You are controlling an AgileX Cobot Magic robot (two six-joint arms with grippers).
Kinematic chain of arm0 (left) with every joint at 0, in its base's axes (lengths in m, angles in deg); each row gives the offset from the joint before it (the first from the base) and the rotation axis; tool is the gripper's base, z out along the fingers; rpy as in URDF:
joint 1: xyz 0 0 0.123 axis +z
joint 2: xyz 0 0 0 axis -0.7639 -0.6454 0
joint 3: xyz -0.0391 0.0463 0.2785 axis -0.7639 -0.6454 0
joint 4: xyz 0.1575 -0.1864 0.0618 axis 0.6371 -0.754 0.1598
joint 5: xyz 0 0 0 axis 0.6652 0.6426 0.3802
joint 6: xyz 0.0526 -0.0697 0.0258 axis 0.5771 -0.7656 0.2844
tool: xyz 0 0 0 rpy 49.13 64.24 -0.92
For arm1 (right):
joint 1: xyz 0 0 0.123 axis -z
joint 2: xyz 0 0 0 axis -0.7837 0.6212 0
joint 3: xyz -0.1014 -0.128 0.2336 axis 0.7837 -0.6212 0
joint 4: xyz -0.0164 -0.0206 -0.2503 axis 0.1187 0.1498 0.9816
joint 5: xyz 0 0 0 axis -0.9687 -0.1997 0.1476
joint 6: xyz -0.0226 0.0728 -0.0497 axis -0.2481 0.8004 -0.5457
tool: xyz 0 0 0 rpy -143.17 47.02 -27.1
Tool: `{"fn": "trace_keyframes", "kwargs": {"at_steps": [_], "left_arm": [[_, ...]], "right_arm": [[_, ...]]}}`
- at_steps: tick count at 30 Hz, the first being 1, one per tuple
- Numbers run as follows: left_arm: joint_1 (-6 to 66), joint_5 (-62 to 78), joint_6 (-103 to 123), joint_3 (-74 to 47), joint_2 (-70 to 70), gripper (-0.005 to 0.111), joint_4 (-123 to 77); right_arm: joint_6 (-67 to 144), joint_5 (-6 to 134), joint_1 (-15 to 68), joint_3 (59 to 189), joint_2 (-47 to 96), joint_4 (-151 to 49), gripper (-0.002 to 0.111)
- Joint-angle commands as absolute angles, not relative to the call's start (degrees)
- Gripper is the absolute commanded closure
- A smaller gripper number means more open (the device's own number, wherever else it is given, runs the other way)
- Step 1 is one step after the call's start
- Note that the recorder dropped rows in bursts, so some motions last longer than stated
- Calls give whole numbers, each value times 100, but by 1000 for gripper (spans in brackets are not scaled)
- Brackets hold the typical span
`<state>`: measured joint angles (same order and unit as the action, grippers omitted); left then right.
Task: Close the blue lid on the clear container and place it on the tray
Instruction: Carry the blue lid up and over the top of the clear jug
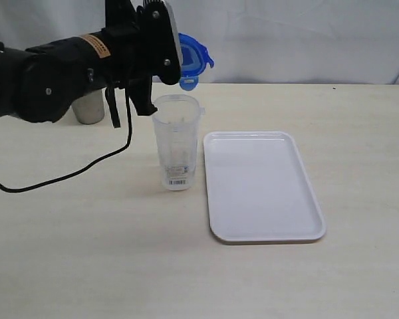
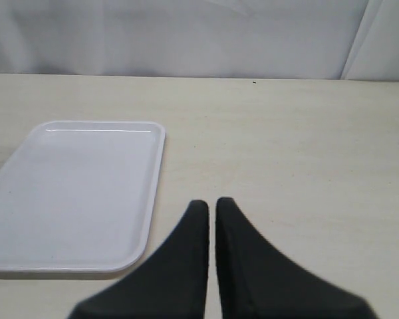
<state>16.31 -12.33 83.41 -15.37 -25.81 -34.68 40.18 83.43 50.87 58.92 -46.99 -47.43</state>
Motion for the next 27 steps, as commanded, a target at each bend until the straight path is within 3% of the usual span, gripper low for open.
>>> {"fn": "trace_keyframes", "kwargs": {"at_steps": [1,6,13,19,27], "left_arm": [[1378,-2698,9787,-1834,-2528,107,-4922],[1173,-3419,10497,-2150,-2528,107,-5282],[1173,-3230,10524,-2179,-2539,107,-6204],[1173,-2152,10118,-2179,-2539,107,-5923],[1173,-2445,10049,-2179,-2539,107,-5933]], "right_arm": [[3975,8292,5078,5876,-4726,-4756,104],[3975,8292,5078,5876,-4726,-4756,104],[3975,8292,5078,5876,-4726,-4756,104],[3975,8292,5078,5876,-4726,-4756,104],[3975,8292,5078,5876,-4726,-4756,104]]}}
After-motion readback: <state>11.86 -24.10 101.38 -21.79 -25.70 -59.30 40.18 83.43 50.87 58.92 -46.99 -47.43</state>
